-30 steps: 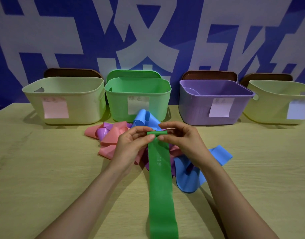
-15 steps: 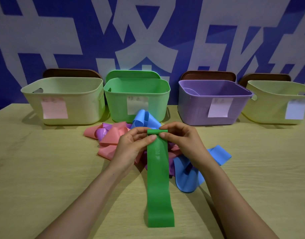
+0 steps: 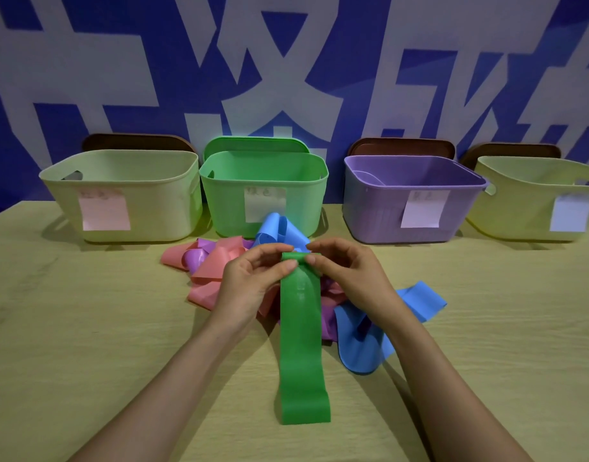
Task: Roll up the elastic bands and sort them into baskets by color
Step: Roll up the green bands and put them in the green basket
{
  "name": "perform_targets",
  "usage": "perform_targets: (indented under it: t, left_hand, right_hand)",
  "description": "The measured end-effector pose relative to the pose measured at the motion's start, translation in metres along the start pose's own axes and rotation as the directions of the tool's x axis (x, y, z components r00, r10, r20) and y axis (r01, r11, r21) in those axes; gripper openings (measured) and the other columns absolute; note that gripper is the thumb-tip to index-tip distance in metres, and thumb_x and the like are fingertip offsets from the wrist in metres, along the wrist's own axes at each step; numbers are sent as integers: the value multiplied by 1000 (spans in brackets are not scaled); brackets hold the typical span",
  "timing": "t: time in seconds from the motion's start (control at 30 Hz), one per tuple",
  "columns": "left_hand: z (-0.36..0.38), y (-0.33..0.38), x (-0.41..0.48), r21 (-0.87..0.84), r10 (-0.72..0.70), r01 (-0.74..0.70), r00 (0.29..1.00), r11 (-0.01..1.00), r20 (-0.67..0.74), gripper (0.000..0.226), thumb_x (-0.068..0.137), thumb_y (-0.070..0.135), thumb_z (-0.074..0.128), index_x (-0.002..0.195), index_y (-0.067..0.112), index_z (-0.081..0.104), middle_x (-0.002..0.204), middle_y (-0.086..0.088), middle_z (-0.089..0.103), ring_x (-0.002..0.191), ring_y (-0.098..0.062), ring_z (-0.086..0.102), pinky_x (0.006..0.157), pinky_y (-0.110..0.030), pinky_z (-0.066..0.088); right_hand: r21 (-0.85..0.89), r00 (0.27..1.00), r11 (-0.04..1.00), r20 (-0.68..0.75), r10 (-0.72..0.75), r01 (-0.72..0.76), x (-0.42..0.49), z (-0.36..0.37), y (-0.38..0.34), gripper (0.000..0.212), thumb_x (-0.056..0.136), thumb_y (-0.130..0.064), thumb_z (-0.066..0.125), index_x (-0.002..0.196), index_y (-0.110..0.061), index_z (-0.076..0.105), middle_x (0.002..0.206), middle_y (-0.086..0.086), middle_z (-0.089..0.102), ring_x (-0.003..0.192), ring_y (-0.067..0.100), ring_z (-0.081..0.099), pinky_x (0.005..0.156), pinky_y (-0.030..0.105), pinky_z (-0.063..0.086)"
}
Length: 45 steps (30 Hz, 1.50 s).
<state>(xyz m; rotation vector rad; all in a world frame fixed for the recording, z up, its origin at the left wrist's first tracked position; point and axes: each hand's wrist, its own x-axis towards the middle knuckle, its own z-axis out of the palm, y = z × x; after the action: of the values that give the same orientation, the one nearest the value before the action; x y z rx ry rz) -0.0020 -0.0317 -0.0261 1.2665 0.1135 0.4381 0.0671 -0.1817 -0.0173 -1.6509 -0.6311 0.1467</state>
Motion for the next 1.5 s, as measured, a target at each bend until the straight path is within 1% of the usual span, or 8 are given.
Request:
perform_targets:
  t: [0.17, 0.33, 0.47, 0.6, 0.7, 0.97, 1.13, 1.5]
  left_hand:
    - [0, -2, 0, -10, -41, 41, 999, 999, 32, 27, 79, -6, 65, 100, 10, 66, 96, -10, 71, 85, -18, 68, 75, -27, 58]
    - [3, 0, -2, -70, -114, 116, 993, 991, 42, 21, 79, -8, 64, 94, 6, 61, 82, -8, 72, 70, -18, 70, 62, -25, 58]
    - [2, 1, -2, -30, -84, 84, 996, 996, 17, 20, 75, -7, 67, 89, 7, 63, 80, -4, 72, 71, -16, 69, 64, -24, 58]
    - [4, 1, -2, -116, -113, 114, 993, 987, 14, 11, 80, -3, 63, 89, 4, 62, 74, -3, 72, 64, -12, 68, 57, -19, 55]
    - [3, 0, -1, -115, -117, 119, 993, 986, 21, 11, 82, -3, 61, 90, 4, 62, 77, -4, 73, 68, -13, 69, 65, -20, 57]
    - [0, 0, 0, -126, -77, 77, 997, 989, 10, 20, 81, -9, 60, 94, 5, 64, 90, -9, 72, 81, -17, 70, 74, -24, 58]
    - [-2, 0, 1, -90, -46, 46, 999, 995, 0, 21, 80, -10, 61, 95, 5, 64, 92, -10, 72, 86, -19, 69, 81, -28, 57]
    - [-1, -3, 2, -41, -117, 118, 993, 992, 22, 24, 81, -8, 63, 98, 8, 61, 92, -11, 70, 79, -19, 70, 73, -29, 57]
  right_hand:
    - [27, 1000, 1000, 3, -3, 3, -2, 1, -2, 10, 84, -13, 69, 94, -10, 70, 82, -1, 72, 73, 5, 65, 67, 21, 51]
    - [96, 999, 995, -14, 33, -31, -2, -2, -4, 13, 79, -7, 73, 91, -7, 69, 87, 14, 71, 80, 16, 66, 74, 35, 55]
    - [110, 1000, 994, -7, 3, -3, -1, 0, -2, 17, 74, 3, 75, 85, -8, 68, 82, 2, 71, 80, 10, 66, 73, 20, 54]
    - [128, 1000, 991, -16, -20, 22, -1, 1, -3, 21, 71, 6, 75, 80, -12, 68, 81, 1, 71, 79, 9, 67, 74, 19, 54]
    - [101, 999, 994, 7, -50, 49, -1, 1, -2, 22, 71, 6, 75, 80, -13, 70, 83, 2, 71, 81, 10, 68, 75, 20, 54]
    - [19, 999, 999, 7, -49, 49, -2, 2, 0, 27, 78, -23, 75, 104, -15, 71, 87, 9, 72, 84, 29, 68, 78, 37, 57]
    - [32, 1000, 999, 29, -1, 0, -4, 6, -4, 12, 88, -20, 65, 90, -11, 72, 67, -10, 70, 60, -1, 61, 55, 15, 46]
    - [92, 999, 996, 34, 11, -14, -2, 1, -1, 21, 82, -10, 70, 103, -12, 72, 94, 8, 74, 86, 11, 68, 76, 23, 54]
